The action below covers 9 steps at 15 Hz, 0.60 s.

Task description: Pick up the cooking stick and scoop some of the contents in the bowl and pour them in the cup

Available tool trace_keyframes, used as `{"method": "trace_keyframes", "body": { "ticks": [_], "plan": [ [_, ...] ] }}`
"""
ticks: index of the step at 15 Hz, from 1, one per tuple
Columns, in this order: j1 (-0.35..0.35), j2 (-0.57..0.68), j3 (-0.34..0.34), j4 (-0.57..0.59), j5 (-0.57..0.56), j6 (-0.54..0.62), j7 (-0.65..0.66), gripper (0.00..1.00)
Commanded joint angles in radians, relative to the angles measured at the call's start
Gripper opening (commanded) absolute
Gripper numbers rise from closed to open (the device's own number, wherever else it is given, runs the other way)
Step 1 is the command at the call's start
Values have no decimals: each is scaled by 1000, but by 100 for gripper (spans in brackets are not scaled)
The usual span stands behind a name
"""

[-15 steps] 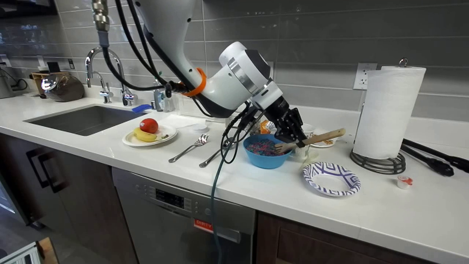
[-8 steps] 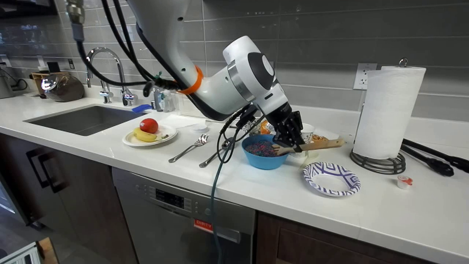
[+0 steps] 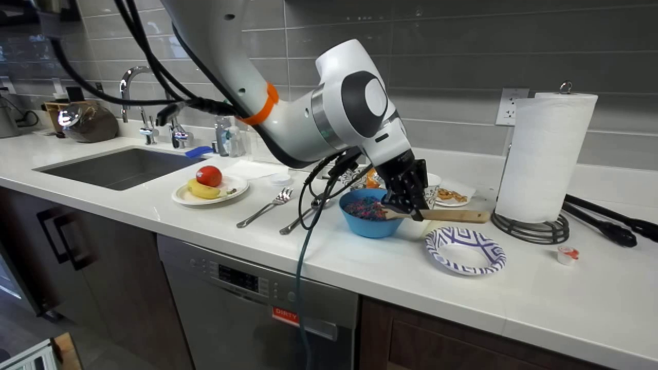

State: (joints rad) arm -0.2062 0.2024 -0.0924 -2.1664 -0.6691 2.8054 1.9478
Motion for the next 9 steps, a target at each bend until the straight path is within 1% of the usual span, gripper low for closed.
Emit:
{"method": "trace_keyframes", "body": {
  "ticks": [1, 4, 5, 9],
  "plan": [
    [-34, -27, 22, -47, 91, 30, -79, 6],
    [-41, -14, 29, -38, 139, 34, -106, 6],
    [24, -7, -36, -35, 194, 41, -145, 6],
    [43, 17, -49, -21, 360, 52, -251, 6]
  ]
}}
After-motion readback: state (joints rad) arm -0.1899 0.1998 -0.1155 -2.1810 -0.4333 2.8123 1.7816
